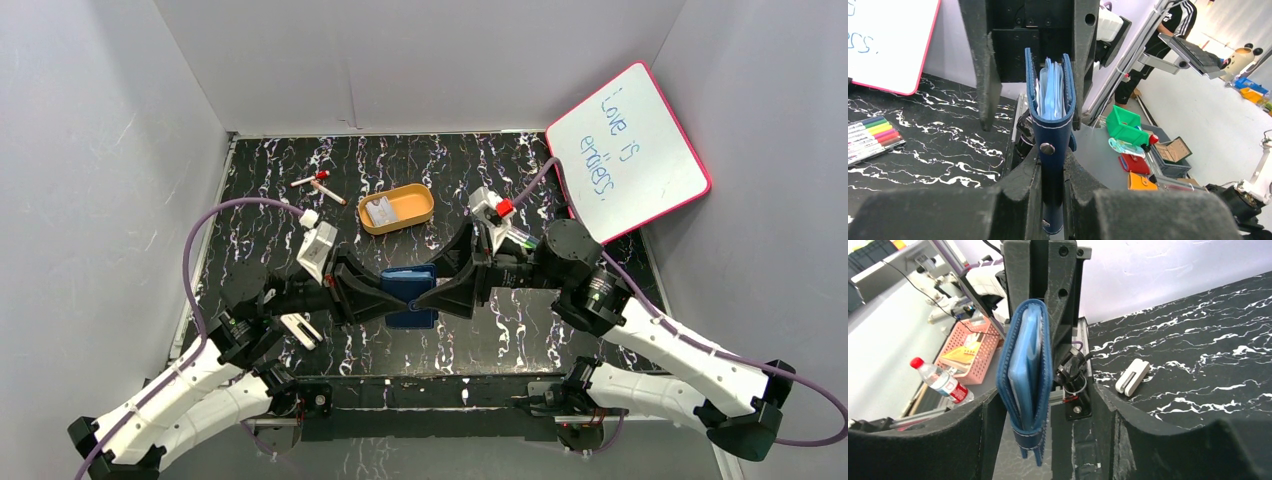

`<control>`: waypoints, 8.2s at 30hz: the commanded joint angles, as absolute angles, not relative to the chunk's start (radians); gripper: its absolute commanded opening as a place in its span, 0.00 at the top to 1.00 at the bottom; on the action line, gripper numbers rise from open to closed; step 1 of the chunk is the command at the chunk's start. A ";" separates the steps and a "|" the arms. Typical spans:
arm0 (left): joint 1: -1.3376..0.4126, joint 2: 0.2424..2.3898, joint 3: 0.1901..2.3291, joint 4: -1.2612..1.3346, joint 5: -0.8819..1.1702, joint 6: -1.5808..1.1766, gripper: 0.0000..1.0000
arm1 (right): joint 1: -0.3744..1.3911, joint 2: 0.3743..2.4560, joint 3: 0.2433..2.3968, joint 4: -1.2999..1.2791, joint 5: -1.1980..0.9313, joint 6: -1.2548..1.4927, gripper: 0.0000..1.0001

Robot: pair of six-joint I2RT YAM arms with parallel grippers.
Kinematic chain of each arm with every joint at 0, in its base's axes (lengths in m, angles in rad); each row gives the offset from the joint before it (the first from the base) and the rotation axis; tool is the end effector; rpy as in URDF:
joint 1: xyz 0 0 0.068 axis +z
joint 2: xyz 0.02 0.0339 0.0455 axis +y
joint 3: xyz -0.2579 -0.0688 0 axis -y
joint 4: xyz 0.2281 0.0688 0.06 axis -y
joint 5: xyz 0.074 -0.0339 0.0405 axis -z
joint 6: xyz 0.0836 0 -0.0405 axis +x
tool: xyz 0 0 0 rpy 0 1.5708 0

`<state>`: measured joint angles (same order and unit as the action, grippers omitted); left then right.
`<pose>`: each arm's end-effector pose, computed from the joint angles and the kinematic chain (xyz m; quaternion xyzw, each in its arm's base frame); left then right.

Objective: Put the credit cards into the card holder
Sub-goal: Close the card holder, then place the card holder at the center of the board, then reset both arms

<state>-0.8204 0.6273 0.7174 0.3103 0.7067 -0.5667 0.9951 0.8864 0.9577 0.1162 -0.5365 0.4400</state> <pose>0.0692 -0.1538 0.3988 0.3517 0.4776 -0.6470 0.4792 0.0858 0.2107 0.4166 -0.3648 0.5355 0.6157 0.4484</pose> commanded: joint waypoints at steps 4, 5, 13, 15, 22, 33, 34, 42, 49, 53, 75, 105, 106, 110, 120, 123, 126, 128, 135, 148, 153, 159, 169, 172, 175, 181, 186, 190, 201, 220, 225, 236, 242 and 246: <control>-0.824 0.654 0.788 0.298 0.620 -0.612 1.00 | 0.997 0.874 0.944 0.287 -0.513 0.540 0.41; -0.824 0.657 0.792 0.287 0.608 -0.613 1.00 | 0.997 0.869 0.933 0.306 -0.501 0.551 0.41; -0.824 0.641 0.773 0.282 0.497 -0.647 1.00 | 0.997 0.895 0.929 0.360 -0.492 0.617 0.51; -0.824 0.646 0.770 0.283 0.458 -0.669 1.00 | 0.996 0.902 0.927 0.374 -0.493 0.631 0.54; -0.825 0.689 0.796 0.224 0.371 -0.736 1.00 | 0.997 0.911 0.924 0.389 -0.485 0.658 0.65; -0.825 0.586 0.744 0.181 0.369 -0.619 0.29 | 0.997 0.869 0.908 0.410 -0.445 0.654 0.90; -0.824 0.565 0.728 0.183 0.369 -0.610 0.25 | 0.997 0.866 0.909 0.412 -0.445 0.654 0.91; -0.824 0.492 0.580 0.407 0.550 -0.674 0.19 | 0.997 0.869 0.874 0.550 -0.472 0.712 0.93; -0.824 0.555 0.555 0.601 0.636 -0.747 0.27 | 0.996 0.900 0.867 0.629 -0.500 0.753 0.93; -0.825 0.589 0.563 0.661 0.663 -0.776 0.32 | 0.997 0.910 0.871 0.625 -0.507 0.754 0.94; -0.824 0.588 0.658 0.197 0.366 -0.666 1.00 | 0.997 0.888 0.873 0.439 -0.462 0.733 0.28; -0.825 0.498 0.576 0.432 0.518 -0.755 1.00 | 0.997 0.874 0.875 0.475 -0.399 0.716 0.38; -0.825 0.499 0.575 0.436 0.517 -0.758 1.00 | 0.997 0.877 0.871 0.487 -0.400 0.720 0.40; -0.825 0.503 0.574 0.443 0.517 -0.762 1.00 | 0.997 0.886 0.869 0.498 -0.408 0.724 0.50; -0.824 0.511 0.580 0.414 0.497 -0.744 1.00 | 0.997 0.872 0.876 0.442 -0.396 0.700 0.50; -0.825 0.510 0.609 0.253 0.353 -0.701 1.00 | 0.996 0.839 0.939 0.207 -0.263 0.594 0.27; -0.825 0.522 0.639 0.035 0.123 -0.681 1.00 | 0.997 0.795 0.995 -0.164 0.054 0.471 0.23; -0.824 0.555 0.644 -0.088 -0.003 -0.689 1.00 | 0.997 0.763 0.983 -0.301 0.251 0.421 0.22; -0.824 0.831 0.629 -0.167 -0.015 -0.765 1.00 | 0.997 0.720 0.877 -0.497 0.517 0.499 0.09; -0.819 1.249 0.621 -0.005 -0.048 -0.938 1.00 | 0.997 0.656 0.678 -0.337 0.627 0.617 0.02; -0.811 1.295 0.623 0.026 -0.029 -0.970 1.00 | 0.997 0.648 0.646 -0.371 0.565 0.613 0.01; -0.796 1.444 0.691 -0.037 0.039 -1.009 1.00 | 0.997 0.651 0.621 -0.373 0.580 0.637 0.01; -0.743 1.530 0.695 -0.006 0.094 -0.984 1.00 | 0.997 0.675 0.648 -0.408 0.543 0.646 0.01; -0.743 1.532 0.687 -0.005 0.087 -0.960 0.87 | 0.996 0.669 0.641 -0.387 0.512 0.609 0.01; -0.744 1.534 0.678 -0.019 0.066 -0.947 0.73 | 0.996 0.674 0.642 -0.373 0.485 0.581 0.01; -0.744 1.502 0.662 -0.050 0.015 -0.941 0.53 | 0.996 0.698 0.668 -0.377 0.481 0.555 0.01; -0.744 1.454 0.656 -0.086 -0.057 -0.925 0.41 | 0.997 0.698 0.694 -0.383 0.502 0.509 0.01; -0.744 1.428 0.654 -0.109 -0.084 -0.922 0.37 | 0.996 0.694 0.708 -0.392 0.510 0.496 0.02; -0.743 1.431 0.652 -0.084 -0.081 -0.918 0.36 | 0.997 0.661 0.685 -0.402 0.488 0.506 0.02; -0.769 1.101 0.750 -0.184 -0.354 -0.696 0.10 | 0.997 0.653 0.780 -0.411 0.479 0.433 0.01; -0.771 0.890 0.861 -0.253 -0.468 -0.555 0.09 | 0.997 0.690 0.934 -0.329 0.463 0.332 0.01; -0.773 1.082 1.197 -0.841 -0.627 -0.917 0.08 | 0.996 1.041 1.269 -0.361 0.863 0.474 0.01; -0.774 1.144 1.414 -0.862 -0.610 -0.678 0.06 | 0.996 1.303 1.834 -0.598 0.938 0.311 0.01; -0.774 1.092 1.553 -0.773 -0.613 -0.528 0.04 | 0.998 1.148 1.737 -0.224 0.742 0.003 0.01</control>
<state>-0.7700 1.1851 1.4029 -0.8299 -0.5884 -0.7219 0.9962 1.3407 1.7611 -0.5144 0.8398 0.3008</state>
